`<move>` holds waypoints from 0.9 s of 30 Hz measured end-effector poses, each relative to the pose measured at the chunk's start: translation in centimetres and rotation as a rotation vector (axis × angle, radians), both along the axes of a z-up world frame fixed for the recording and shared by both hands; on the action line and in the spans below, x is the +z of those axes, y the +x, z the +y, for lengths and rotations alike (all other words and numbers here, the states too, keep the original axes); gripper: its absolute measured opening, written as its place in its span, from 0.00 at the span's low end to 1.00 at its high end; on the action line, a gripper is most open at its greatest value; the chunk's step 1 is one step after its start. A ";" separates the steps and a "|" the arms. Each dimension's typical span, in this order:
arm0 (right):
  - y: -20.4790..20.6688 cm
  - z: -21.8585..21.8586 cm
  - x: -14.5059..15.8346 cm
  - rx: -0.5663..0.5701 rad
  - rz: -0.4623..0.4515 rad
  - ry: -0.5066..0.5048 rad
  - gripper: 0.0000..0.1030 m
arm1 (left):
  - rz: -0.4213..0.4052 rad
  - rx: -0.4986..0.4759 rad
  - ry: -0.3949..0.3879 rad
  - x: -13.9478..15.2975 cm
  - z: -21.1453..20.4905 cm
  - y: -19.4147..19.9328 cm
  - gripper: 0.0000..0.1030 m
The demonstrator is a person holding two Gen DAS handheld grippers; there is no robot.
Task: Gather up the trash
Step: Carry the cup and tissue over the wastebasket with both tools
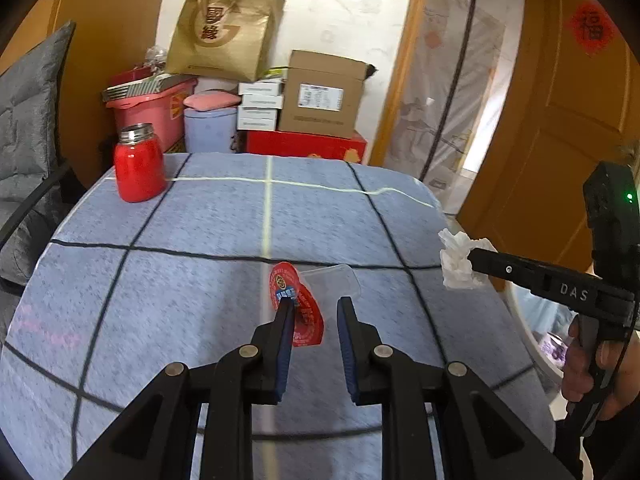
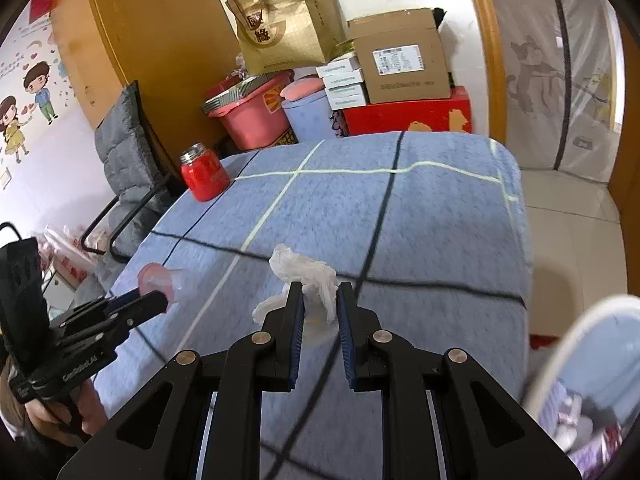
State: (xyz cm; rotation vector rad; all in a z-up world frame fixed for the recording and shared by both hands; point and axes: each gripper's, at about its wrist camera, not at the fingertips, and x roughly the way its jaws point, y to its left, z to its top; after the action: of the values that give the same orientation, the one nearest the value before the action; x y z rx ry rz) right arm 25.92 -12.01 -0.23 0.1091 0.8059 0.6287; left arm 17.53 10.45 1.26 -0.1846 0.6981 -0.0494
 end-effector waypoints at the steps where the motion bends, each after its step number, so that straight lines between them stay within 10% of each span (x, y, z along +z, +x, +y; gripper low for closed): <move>1: -0.8 -0.6 0.1 -0.005 -0.001 0.002 0.17 | -0.001 -0.008 -0.001 0.1 -0.6 -0.4 0.21; 27: -8.8 -12.3 0.4 -0.182 -0.018 0.023 0.17 | 0.001 -0.236 -0.021 0.7 -12.6 -3.8 0.21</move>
State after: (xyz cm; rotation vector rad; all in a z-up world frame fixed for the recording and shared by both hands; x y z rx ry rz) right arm 17.13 -24.29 0.19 0.1953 0.7616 0.4661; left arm 13.75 -2.14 1.99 -0.1219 0.7184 -0.2827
